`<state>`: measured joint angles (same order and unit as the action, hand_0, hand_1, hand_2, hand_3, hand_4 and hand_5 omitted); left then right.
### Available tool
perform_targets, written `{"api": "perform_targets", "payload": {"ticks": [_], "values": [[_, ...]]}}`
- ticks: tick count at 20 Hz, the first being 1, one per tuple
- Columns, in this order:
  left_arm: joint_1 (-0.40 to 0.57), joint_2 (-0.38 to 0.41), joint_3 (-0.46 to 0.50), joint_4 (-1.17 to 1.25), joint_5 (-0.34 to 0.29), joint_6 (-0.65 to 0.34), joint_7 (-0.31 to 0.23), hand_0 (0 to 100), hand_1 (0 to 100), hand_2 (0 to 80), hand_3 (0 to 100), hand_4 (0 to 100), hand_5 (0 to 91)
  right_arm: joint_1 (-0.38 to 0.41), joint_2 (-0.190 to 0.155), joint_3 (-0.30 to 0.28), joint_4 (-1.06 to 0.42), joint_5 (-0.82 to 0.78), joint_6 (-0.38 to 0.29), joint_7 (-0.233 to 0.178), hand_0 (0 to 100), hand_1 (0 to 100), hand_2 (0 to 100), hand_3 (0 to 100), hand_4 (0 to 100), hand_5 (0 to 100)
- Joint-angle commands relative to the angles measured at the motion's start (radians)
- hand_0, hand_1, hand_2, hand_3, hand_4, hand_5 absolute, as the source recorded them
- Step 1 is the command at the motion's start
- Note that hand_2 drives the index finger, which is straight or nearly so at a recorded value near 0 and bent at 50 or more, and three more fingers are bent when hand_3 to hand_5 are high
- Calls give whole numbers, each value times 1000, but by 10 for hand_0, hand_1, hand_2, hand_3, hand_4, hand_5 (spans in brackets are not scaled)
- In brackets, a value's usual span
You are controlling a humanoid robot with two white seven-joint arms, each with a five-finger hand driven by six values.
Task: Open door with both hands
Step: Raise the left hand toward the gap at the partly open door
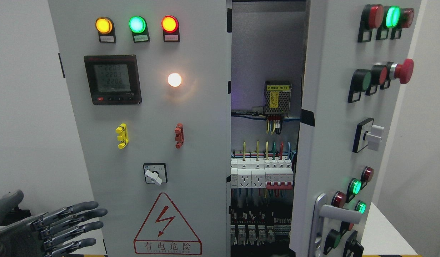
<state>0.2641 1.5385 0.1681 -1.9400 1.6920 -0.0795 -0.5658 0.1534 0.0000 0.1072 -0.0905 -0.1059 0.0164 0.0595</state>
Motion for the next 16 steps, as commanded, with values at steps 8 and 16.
{"api": "perform_targets", "payload": {"ticks": [8,16], "values": [[-305,-152,-264,4,-146,26,6,0,0,0,0,44,0,0,-18,2,9,0,2,3,0,0,0,0,0,0],[-658,-267,-512,42,-149,216,4,0,0,0,0,44,0,2,-20,3,8,0,1,3,0,0,0,0,0,0]]}}
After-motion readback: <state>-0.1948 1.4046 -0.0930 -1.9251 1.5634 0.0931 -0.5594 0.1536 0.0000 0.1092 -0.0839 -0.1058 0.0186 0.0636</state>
